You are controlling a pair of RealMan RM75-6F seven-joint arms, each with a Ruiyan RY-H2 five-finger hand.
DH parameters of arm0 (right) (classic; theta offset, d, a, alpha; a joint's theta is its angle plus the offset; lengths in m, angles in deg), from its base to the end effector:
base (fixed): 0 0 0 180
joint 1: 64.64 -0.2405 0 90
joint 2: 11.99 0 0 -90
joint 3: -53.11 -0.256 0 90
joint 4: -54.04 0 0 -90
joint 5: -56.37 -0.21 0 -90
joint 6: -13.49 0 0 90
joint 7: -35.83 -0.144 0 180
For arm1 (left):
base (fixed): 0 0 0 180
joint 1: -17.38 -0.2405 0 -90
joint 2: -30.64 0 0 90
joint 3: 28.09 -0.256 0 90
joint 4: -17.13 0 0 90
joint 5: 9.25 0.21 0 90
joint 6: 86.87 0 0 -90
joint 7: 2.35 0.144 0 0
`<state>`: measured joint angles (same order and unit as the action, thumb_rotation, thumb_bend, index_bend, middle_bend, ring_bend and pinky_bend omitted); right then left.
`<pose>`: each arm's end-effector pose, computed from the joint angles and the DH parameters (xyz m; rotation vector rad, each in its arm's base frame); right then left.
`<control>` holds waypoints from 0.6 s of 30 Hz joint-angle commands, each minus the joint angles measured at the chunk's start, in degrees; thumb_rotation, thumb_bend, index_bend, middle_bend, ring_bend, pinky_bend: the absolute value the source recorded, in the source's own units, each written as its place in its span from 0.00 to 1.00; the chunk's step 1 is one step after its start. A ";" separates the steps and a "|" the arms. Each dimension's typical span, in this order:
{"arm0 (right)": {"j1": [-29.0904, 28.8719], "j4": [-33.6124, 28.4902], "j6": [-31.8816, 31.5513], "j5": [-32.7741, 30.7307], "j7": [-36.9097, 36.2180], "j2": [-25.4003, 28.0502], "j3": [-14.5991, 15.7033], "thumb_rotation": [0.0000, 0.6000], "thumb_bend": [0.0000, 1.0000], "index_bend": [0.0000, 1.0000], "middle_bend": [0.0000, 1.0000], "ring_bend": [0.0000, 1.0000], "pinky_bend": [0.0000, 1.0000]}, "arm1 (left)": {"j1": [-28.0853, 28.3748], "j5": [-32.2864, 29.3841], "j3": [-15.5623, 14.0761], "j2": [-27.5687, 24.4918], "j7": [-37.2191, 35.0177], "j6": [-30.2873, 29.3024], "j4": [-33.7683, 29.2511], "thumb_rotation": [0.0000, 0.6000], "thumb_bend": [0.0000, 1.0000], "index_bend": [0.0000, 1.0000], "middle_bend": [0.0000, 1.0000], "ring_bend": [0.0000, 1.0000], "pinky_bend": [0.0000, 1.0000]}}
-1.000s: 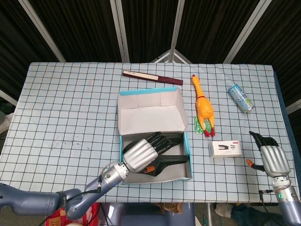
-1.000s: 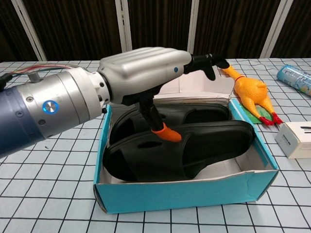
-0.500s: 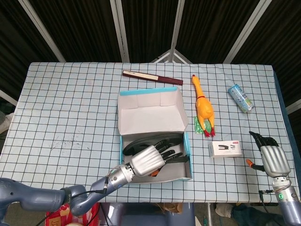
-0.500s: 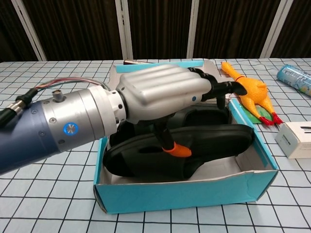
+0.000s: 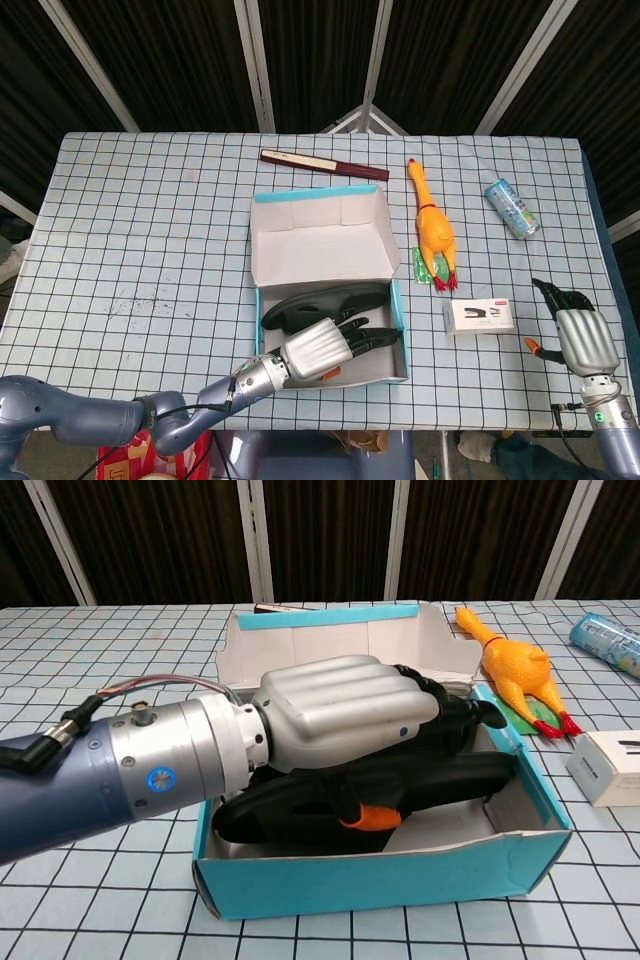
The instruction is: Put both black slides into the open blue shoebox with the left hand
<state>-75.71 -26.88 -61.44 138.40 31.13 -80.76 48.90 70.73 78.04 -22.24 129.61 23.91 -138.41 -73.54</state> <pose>-0.3395 -0.2244 0.1393 1.4436 -0.9553 0.8312 -0.0110 0.2536 -0.0828 -2.4278 -0.3940 -1.2352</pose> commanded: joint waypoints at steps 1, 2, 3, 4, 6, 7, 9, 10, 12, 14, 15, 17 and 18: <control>0.03 -0.03 -0.10 0.07 0.04 0.00 0.01 1.00 0.23 0.13 0.20 0.26 0.19 | 0.07 -0.14 -0.14 0.09 0.54 0.11 0.45 1.00 0.15 0.10 0.27 0.16 0.17; 0.03 -0.04 -0.12 0.10 0.07 -0.02 0.02 1.00 0.23 0.13 0.20 0.26 0.19 | 0.12 -0.15 -0.12 0.09 0.54 0.11 0.81 1.00 0.15 0.10 0.27 0.16 0.17; 0.05 -0.07 -0.13 0.11 0.09 -0.01 0.04 1.00 0.23 0.13 0.20 0.26 0.19 | 0.18 0.04 -0.08 0.08 0.55 -0.04 1.13 1.00 0.15 0.11 0.28 0.17 0.17; 0.04 -0.04 -0.10 0.11 0.12 -0.01 0.06 1.00 0.23 0.13 0.20 0.26 0.19 | 0.22 0.27 -0.02 0.06 0.57 -0.27 1.47 1.00 0.15 0.11 0.28 0.17 0.17; 0.03 -0.02 -0.05 0.03 0.12 -0.05 0.02 1.00 0.23 0.13 0.20 0.26 0.19 | 0.12 0.55 0.13 -0.09 0.61 -0.94 1.45 1.00 0.15 0.11 0.29 0.18 0.17; 0.03 -0.01 -0.07 0.03 0.11 -0.05 0.00 1.00 0.23 0.13 0.20 0.26 0.19 | -0.01 0.57 0.19 -0.20 0.77 -1.29 1.35 1.00 0.15 0.11 0.29 0.18 0.17; 0.03 0.01 -0.13 0.07 0.08 -0.08 -0.02 1.00 0.23 0.13 0.20 0.26 0.19 | -0.17 0.46 0.28 -0.61 1.16 -1.63 1.34 1.00 0.15 0.11 0.29 0.18 0.17; 0.03 0.00 -0.17 0.08 0.11 -0.10 -0.03 1.00 0.23 0.13 0.20 0.26 0.19 | -0.26 0.18 0.26 -0.89 1.22 -1.56 1.17 1.00 0.15 0.11 0.29 0.18 0.17; 0.03 -0.04 -0.15 0.12 0.24 -0.11 0.02 1.00 0.23 0.13 0.20 0.26 0.19 | -0.41 0.07 0.23 -1.39 1.62 -1.74 0.71 1.00 0.15 0.11 0.29 0.18 0.17; 0.02 -0.06 -0.15 0.12 0.34 -0.16 0.02 1.00 0.23 0.13 0.20 0.26 0.19 | -0.56 0.30 0.29 -1.94 2.13 -2.27 0.15 1.00 0.15 0.11 0.29 0.18 0.16; 0.03 -0.06 -0.16 0.12 0.43 -0.17 0.03 1.00 0.23 0.13 0.20 0.26 0.19 | -0.63 0.50 0.38 -2.25 2.29 -2.64 -0.29 1.00 0.15 0.11 0.28 0.17 0.16; 0.01 -0.13 -0.13 0.07 0.49 -0.18 0.01 1.00 0.23 0.13 0.20 0.26 0.19 | -0.74 1.28 0.72 -2.95 2.98 -3.72 -1.33 1.00 0.15 0.10 0.26 0.16 0.15; 0.00 -0.14 -0.11 0.06 0.52 -0.18 0.01 1.00 0.23 0.13 0.20 0.26 0.19 | -0.75 1.55 0.84 -3.26 3.18 -4.03 -1.69 1.00 0.15 0.10 0.25 0.15 0.14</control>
<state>-75.70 -27.02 -61.55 138.47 31.64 -80.93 48.90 70.08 79.04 -21.67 126.90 26.61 -141.80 -74.57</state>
